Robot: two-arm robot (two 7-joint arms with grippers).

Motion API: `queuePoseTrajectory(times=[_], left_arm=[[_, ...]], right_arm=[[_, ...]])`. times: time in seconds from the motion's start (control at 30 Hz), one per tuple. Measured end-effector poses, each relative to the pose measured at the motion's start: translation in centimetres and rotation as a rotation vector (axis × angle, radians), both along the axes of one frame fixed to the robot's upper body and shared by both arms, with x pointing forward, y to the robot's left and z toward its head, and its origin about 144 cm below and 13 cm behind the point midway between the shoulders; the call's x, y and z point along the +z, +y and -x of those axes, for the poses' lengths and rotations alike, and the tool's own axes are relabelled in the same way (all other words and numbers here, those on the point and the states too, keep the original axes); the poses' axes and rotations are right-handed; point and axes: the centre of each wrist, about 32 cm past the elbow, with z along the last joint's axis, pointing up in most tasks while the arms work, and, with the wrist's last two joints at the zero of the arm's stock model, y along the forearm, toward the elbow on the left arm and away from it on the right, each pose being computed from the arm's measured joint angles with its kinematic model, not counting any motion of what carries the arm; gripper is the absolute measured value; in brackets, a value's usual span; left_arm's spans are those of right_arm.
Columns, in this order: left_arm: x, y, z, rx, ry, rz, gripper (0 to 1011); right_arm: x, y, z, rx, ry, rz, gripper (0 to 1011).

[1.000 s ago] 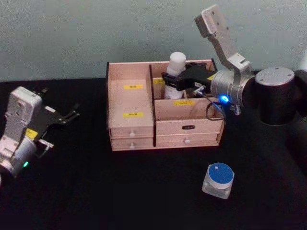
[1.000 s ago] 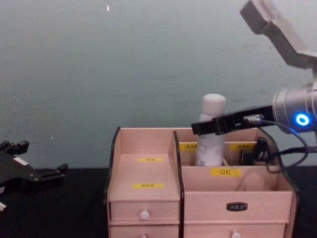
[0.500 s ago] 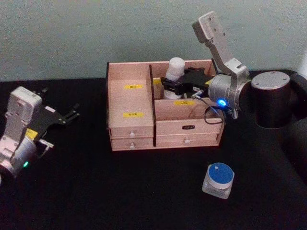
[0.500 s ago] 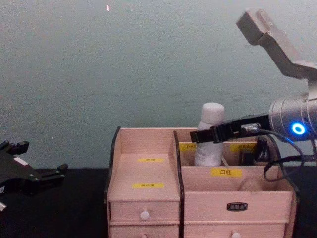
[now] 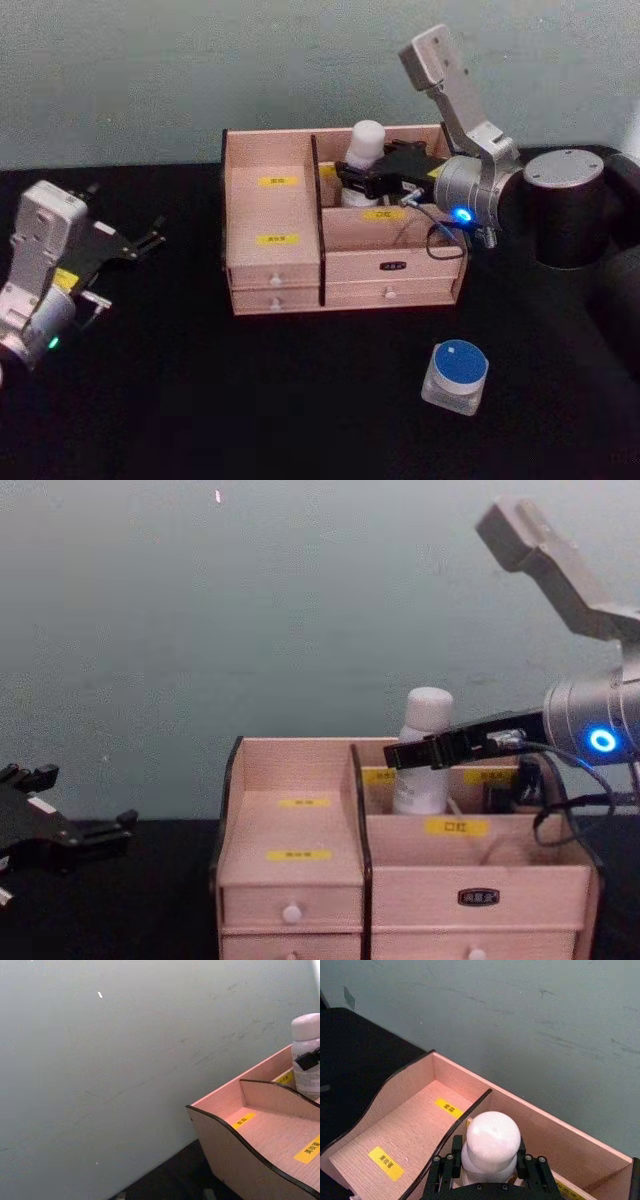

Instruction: Pick up the facial cleanser and watermelon frost from the table and place them into the tiered storage box.

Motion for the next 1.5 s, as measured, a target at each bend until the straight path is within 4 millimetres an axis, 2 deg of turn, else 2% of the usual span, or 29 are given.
queuePoseTrajectory(times=[0.1, 0.13, 0.23, 0.27, 0.5, 1.17, 1.33, 1.5], left_arm=[[0.0, 0.0, 0.0, 0.0, 0.0, 0.0, 1001], [0.0, 0.0, 0.0, 0.0, 0.0, 0.0, 1001], [0.0, 0.0, 0.0, 0.0, 0.0, 0.0, 1001], [0.0, 0.0, 0.0, 0.0, 0.0, 0.0, 1001], [0.0, 0.0, 0.0, 0.0, 0.0, 0.0, 1001], [0.0, 0.0, 0.0, 0.0, 0.0, 0.0, 1001], [0.0, 0.0, 0.0, 0.0, 0.0, 0.0, 1001], [0.0, 0.0, 0.0, 0.0, 0.0, 0.0, 1001]], right_arm=[[0.0, 0.0, 0.0, 0.0, 0.0, -0.002, 664], [0.0, 0.0, 0.0, 0.0, 0.001, -0.002, 723], [0.0, 0.0, 0.0, 0.0, 0.001, -0.002, 785], [0.0, 0.0, 0.0, 0.0, 0.001, -0.003, 839], [0.1, 0.0, 0.0, -0.001, 0.002, -0.003, 1000], [0.2, -0.3, 0.2, 0.0, -0.01, -0.009, 1000], [0.2, -1.1, 1.3, 0.014, -0.046, -0.015, 1000], [-0.1, -2.3, 3.2, 0.037, -0.104, -0.025, 1000]])
